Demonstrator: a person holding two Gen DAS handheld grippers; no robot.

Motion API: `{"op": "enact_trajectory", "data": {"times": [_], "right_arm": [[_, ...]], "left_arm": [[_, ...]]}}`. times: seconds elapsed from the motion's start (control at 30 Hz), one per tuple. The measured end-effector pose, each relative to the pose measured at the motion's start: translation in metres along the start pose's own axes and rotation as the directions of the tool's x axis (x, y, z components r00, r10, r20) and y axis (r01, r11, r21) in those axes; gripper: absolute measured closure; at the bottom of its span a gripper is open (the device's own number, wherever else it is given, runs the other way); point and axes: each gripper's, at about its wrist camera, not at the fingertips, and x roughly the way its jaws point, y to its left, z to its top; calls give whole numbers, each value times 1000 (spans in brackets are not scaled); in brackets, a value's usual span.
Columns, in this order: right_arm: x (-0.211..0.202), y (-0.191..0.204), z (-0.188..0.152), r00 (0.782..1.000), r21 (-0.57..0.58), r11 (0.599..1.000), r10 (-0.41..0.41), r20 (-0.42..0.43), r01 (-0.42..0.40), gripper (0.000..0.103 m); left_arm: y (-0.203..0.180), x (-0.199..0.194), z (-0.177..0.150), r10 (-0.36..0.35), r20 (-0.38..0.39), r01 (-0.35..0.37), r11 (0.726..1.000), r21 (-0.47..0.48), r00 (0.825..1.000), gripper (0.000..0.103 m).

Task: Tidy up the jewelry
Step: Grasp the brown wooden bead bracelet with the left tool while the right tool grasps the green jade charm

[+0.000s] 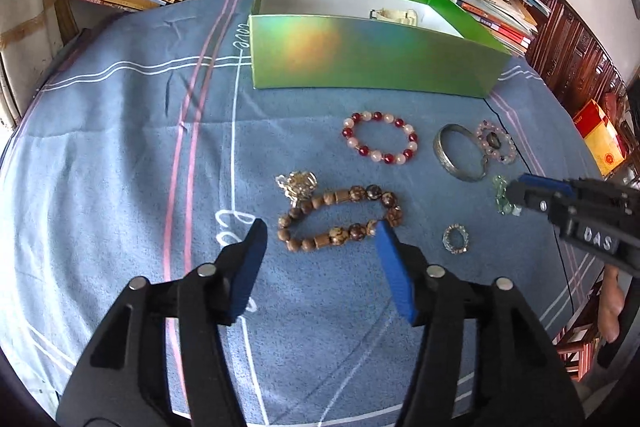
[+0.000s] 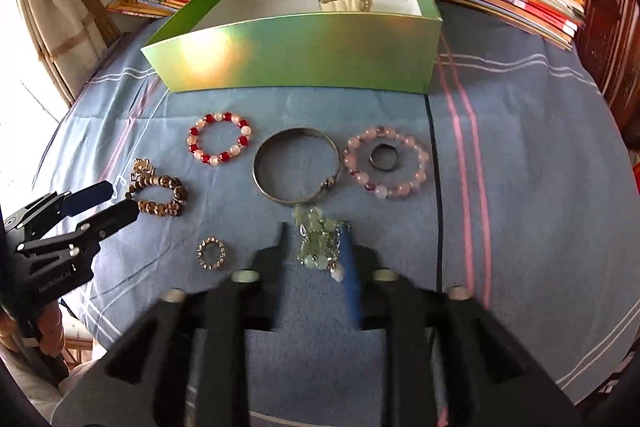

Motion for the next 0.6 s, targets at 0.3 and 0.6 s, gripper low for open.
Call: {"op": "enact_trajectory", "data": {"times": [0.3, 0.6], "right_arm": [[-1, -12, -2, 1000, 16, 1000, -15, 6, 14, 54], [16, -4, -2, 1000, -7, 1000, 1, -20, -1, 54]], "left_arm": [[3, 17, 7, 2, -52, -5, 999, -54, 999, 53], [-4, 21, 7, -17, -64, 14, 999, -45, 998, 50]]}}
